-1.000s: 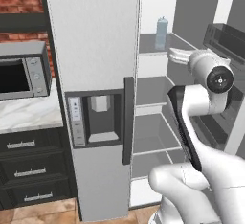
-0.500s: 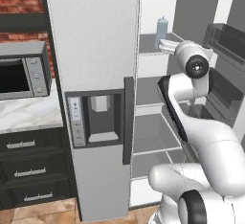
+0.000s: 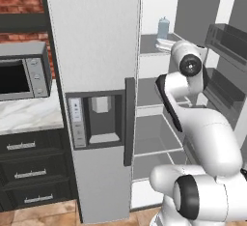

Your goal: Take a sugar cube from the saucer and place it inside the coffee. Then, grab milk from the fridge and place it next to the coffee on the counter to sweeten the coffee.

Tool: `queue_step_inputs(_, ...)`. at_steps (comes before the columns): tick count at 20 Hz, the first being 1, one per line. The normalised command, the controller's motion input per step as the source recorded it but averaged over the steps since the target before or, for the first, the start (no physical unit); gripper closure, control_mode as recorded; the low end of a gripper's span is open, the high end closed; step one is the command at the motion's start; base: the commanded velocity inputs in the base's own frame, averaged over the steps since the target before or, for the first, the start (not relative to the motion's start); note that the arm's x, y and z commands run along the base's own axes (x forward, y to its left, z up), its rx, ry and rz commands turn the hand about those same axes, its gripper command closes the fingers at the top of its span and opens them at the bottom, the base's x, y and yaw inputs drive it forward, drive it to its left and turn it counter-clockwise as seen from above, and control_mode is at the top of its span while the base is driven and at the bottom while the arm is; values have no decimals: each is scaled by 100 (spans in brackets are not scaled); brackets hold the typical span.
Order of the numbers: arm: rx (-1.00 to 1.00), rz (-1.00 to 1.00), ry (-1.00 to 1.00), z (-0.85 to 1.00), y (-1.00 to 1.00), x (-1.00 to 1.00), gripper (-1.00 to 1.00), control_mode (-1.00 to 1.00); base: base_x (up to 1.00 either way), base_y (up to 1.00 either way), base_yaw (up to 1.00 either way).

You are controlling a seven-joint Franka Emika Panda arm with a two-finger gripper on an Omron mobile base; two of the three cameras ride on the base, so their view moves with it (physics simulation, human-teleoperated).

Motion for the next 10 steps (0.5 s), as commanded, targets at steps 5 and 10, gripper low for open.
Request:
queue_step_inputs(5, 0, 0, 2, 0, -1, 34, -100, -100, 0, 0, 0)
queue_step_inputs(10, 0, 0, 0, 0, -2, 39, -100, -100, 0, 0, 0)
